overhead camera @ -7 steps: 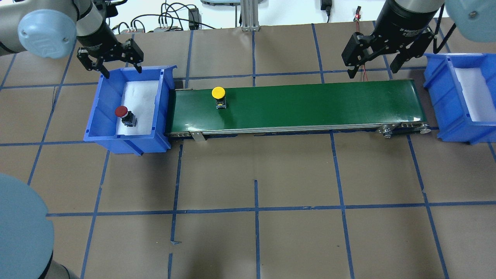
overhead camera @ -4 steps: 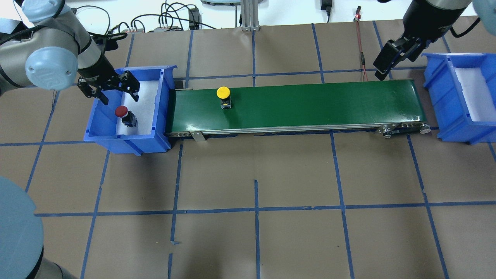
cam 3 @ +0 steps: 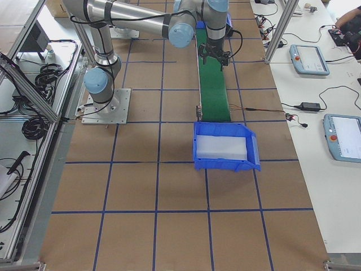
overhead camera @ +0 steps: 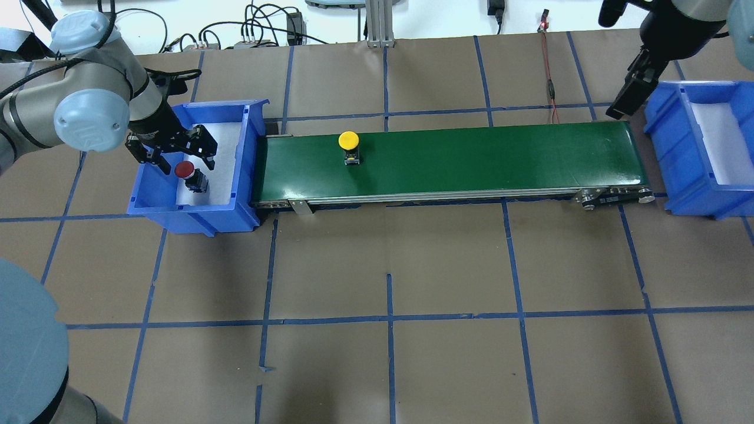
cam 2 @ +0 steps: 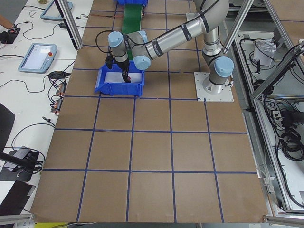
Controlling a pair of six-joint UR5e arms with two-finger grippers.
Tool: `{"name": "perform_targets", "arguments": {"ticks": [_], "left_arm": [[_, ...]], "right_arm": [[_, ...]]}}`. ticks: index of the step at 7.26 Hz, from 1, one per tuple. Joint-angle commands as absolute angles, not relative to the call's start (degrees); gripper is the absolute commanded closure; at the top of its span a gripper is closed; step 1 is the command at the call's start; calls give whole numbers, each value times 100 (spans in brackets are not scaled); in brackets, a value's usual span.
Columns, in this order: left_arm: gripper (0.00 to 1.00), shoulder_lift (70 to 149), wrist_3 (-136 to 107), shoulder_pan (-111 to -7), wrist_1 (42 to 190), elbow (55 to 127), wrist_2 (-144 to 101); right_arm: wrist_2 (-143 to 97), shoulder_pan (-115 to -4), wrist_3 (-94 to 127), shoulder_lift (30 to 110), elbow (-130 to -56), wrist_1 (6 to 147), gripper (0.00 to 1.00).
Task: Transport two buttons from left to right
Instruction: 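Lower the left gripper onto the red button while the right gripper moves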
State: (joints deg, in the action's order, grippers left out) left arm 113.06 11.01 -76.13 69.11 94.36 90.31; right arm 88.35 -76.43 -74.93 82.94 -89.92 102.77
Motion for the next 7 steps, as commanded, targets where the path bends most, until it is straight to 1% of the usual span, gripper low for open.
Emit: {"name": "perform_targets", "arguments": {"ticks": [1, 2, 3, 4, 5, 7], "left_arm": [[24, 11382, 1046, -7620, 6864, 9475, 9097], [48, 11382, 1046, -7620, 6856, 9475, 9088], [65, 11382, 1055, -7620, 6855, 9388, 9088], [69, 11391, 1063, -7620, 6847, 9369, 9036], [76, 11408, 1081, -7620, 6838, 9308, 9035], [76, 11312, 1011, -7698, 6881, 9168, 9009]], "right_arm": [[8807, -7463, -9195, 8340, -9578, 10843, 1], [8824, -7453, -10298, 8271, -9615, 10933, 0], [8842, -7453, -10797, 8114, -9615, 10977, 0], [8816, -7453, -10958, 7938, -9624, 10986, 0], [8807, -7453, -11117, 7806, -9615, 10995, 0], [8885, -7453, -11109, 7787, -9676, 10943, 0]]}}
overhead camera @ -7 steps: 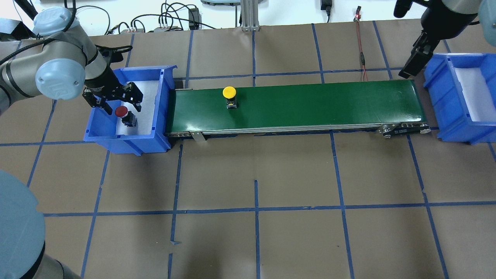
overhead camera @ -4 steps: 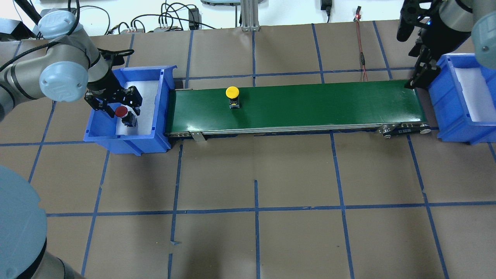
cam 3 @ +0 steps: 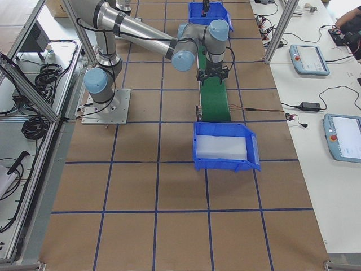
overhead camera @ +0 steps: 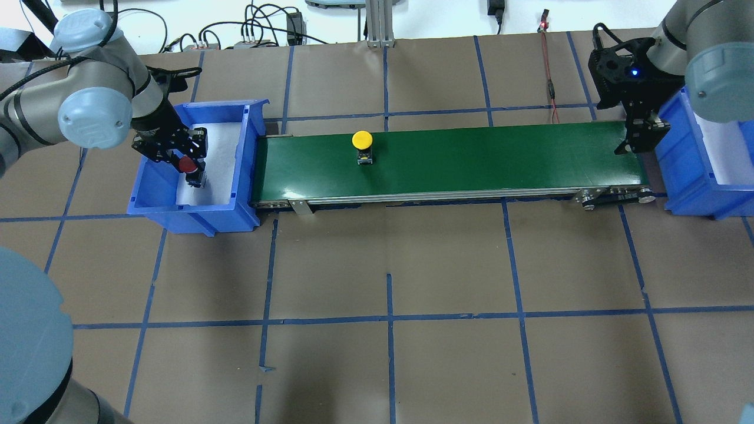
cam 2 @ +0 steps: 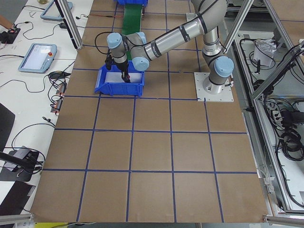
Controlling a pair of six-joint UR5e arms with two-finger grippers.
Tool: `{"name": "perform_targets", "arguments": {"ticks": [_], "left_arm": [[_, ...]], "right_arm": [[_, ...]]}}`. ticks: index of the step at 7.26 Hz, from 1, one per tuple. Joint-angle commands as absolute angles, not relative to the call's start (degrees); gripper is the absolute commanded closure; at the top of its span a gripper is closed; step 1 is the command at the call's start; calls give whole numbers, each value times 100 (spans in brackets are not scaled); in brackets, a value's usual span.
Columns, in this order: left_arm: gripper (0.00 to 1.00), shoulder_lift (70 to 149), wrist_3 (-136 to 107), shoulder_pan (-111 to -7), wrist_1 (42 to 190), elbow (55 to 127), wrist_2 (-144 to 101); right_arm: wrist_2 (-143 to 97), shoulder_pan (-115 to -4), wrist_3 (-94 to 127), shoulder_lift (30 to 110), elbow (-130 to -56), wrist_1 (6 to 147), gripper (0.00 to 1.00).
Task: Transport two buttons from left to right
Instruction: 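Grasp the red button with the left gripper and carry it to the belt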
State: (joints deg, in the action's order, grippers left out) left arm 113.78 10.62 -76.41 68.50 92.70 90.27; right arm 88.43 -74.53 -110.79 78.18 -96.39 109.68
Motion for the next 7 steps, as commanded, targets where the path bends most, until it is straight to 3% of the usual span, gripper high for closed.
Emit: {"name": "perform_targets", "arguments": {"ticks": [1, 4, 7], "left_arm": [[76, 11172, 993, -8021, 6995, 8897, 8983], [76, 11136, 828, -8401, 8435, 7545, 8469], [76, 11424, -689, -9120, 8473, 7462, 8236]], "right_arm": [[8807, -7462, -11066, 7805, -9642, 10786, 0], [8876, -7471, -11039, 7473, -9651, 11642, 2], [8807, -7471, -10916, 7190, -9651, 11872, 4]]}}
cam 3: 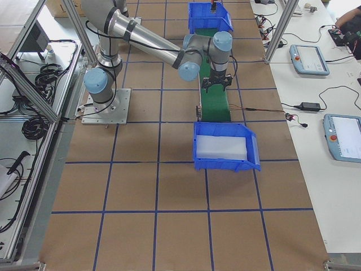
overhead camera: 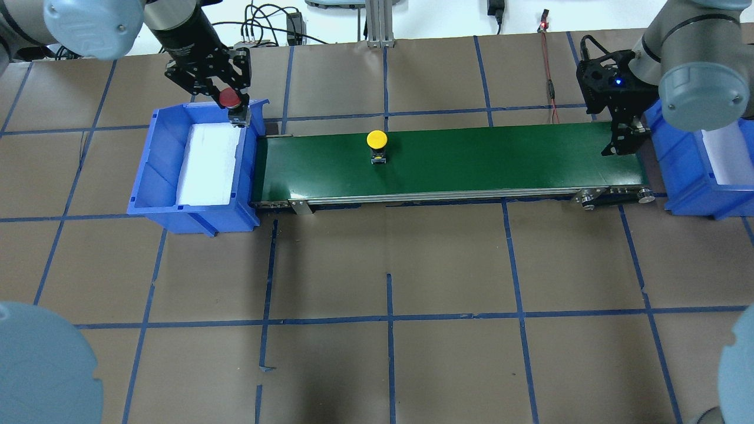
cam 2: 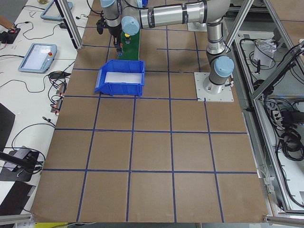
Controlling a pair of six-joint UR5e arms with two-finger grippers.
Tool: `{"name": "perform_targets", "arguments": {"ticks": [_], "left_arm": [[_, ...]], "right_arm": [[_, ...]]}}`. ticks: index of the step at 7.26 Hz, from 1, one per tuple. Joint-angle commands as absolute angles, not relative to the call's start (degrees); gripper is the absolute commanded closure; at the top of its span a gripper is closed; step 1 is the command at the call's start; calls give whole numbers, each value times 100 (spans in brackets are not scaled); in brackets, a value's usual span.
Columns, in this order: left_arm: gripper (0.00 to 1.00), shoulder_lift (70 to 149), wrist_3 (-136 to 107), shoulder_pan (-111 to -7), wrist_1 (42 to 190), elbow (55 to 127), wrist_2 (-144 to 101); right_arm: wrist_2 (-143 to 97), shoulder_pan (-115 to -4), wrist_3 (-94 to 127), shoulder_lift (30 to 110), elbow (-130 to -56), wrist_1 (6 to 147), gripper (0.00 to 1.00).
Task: Transport two buttons from left to right
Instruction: 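Grasp the red button with the left gripper and carry it to the belt, then set the red button on the belt and open the left gripper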
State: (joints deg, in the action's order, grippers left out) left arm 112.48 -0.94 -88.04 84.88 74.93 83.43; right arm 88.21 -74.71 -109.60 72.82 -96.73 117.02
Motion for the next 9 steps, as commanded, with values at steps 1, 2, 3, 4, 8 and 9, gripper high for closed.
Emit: {"name": "perform_targets", "arguments": {"ticks": [1, 2, 3, 4, 8, 9], "left_arm": [[76, 11556, -1173, -9332, 8464, 7514, 8227], [76, 11662, -1221, -9386, 8342, 7619, 8235], [76, 11924, -1309, -9439, 7836, 7672, 8227], [76, 12083, -1318, -9500, 7657, 7682, 8235], [73, 11971, -1178, -9588, 7638, 7892, 8226], [72, 11962, -1178, -9580, 7629, 7936, 8209]], "right_arm": [[8807, -7471, -10907, 7111, -9668, 11926, 3], [8824, -7471, -10777, 7093, -9677, 11970, 0], [8885, -7471, -10810, 7084, -9685, 11953, 0], [8894, -7471, -10828, 7075, -9694, 11944, 0], [8895, -7471, -10767, 7137, -9694, 11953, 0], [8886, -7479, -10758, 7137, -9720, 11953, 0]]}}
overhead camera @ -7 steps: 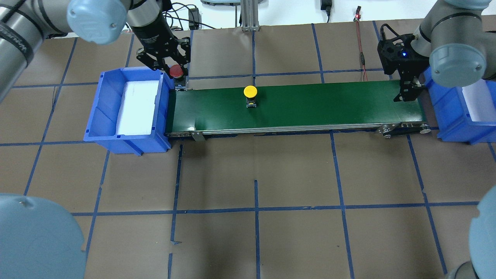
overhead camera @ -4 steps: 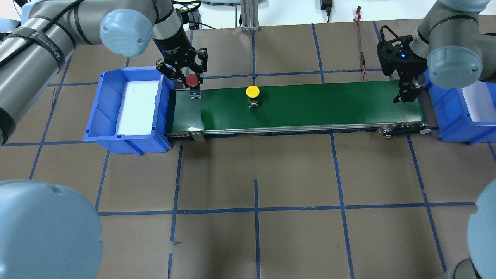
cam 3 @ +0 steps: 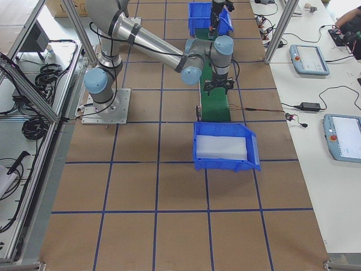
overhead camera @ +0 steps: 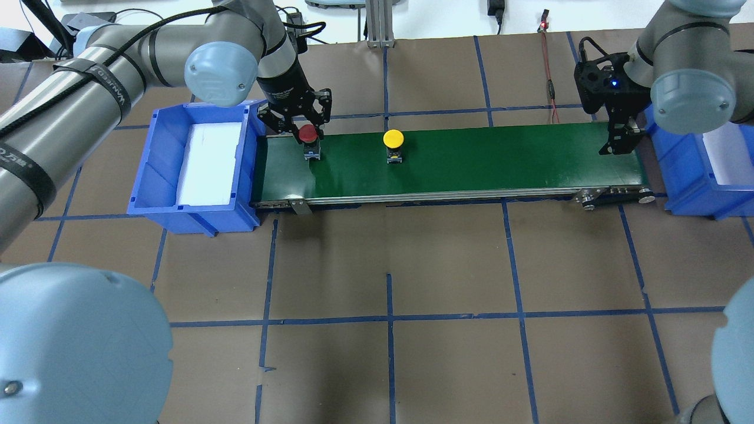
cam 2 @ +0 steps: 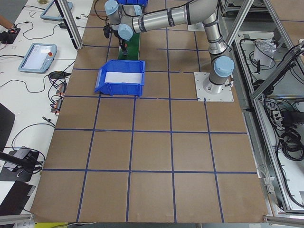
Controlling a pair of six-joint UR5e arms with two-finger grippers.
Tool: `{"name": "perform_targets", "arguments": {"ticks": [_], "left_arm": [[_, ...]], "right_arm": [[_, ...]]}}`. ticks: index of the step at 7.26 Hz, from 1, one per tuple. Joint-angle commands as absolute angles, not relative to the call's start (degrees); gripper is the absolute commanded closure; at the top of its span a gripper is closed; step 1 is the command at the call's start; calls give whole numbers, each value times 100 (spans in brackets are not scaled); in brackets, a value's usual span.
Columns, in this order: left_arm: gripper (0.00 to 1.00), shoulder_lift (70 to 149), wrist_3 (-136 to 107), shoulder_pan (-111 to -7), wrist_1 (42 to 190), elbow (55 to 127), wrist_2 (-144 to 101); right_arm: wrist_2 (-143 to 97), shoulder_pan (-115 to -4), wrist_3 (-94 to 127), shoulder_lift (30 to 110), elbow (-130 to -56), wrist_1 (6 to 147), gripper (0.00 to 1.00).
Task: Transport two buttons from left to right
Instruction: 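Set the red button on the belt and open the left gripper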
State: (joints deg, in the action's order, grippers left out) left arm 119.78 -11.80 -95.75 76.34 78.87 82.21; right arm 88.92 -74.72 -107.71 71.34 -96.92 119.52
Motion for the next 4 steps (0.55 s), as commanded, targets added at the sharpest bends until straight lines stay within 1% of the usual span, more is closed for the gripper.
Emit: {"name": "perform_targets", "arguments": {"ticks": [1, 2, 3, 4], "left_arm": [[62, 11971, -1186, -9597, 7629, 7945, 8209], [25, 11988, -1178, -9589, 7629, 7945, 8226], [19, 11953, -1186, -9580, 7629, 7928, 8227], [17, 11901, -1178, -9545, 7638, 7841, 8235]], "right_arm": [[8903, -7488, -10767, 7163, -9851, 11927, 0], [8834, -7514, -10767, 7250, -9940, 11944, 0], [8859, -7515, -10775, 7199, -9932, 11953, 0], [8807, -7515, -10775, 7207, -9923, 11953, 0]]}}
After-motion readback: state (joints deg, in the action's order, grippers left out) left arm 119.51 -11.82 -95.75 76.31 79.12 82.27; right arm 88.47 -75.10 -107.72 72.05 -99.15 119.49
